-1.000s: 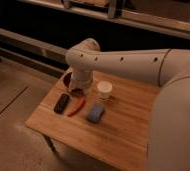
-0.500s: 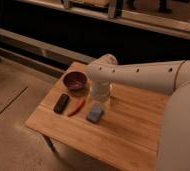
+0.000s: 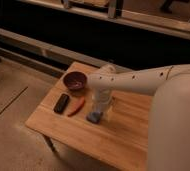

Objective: Place the white sponge in the ceramic bowl

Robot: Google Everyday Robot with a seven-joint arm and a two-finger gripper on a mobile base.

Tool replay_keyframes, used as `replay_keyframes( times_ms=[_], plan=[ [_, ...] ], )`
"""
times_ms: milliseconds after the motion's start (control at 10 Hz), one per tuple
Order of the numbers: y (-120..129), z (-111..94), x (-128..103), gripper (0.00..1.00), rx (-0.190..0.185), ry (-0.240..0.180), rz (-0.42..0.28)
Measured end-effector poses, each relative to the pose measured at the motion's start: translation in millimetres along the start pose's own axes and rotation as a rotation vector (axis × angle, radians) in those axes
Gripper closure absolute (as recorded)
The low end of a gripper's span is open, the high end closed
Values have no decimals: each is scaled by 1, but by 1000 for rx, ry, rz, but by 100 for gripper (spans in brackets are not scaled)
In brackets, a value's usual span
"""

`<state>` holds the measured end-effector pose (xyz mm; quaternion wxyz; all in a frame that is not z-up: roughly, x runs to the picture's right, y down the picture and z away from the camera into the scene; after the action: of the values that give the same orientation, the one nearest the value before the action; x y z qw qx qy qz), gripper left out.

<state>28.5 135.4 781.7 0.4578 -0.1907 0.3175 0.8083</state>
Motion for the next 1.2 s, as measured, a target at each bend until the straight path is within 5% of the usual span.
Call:
replay_keyframes(
  times_ms=[400,800,1200],
  plan=[
    [39,-3,-8,35,-68,-12,-72],
    [35,8,-4,35,-50,10,-81],
    [7,-1,-22,35,-17,-13,-29]
  ],
)
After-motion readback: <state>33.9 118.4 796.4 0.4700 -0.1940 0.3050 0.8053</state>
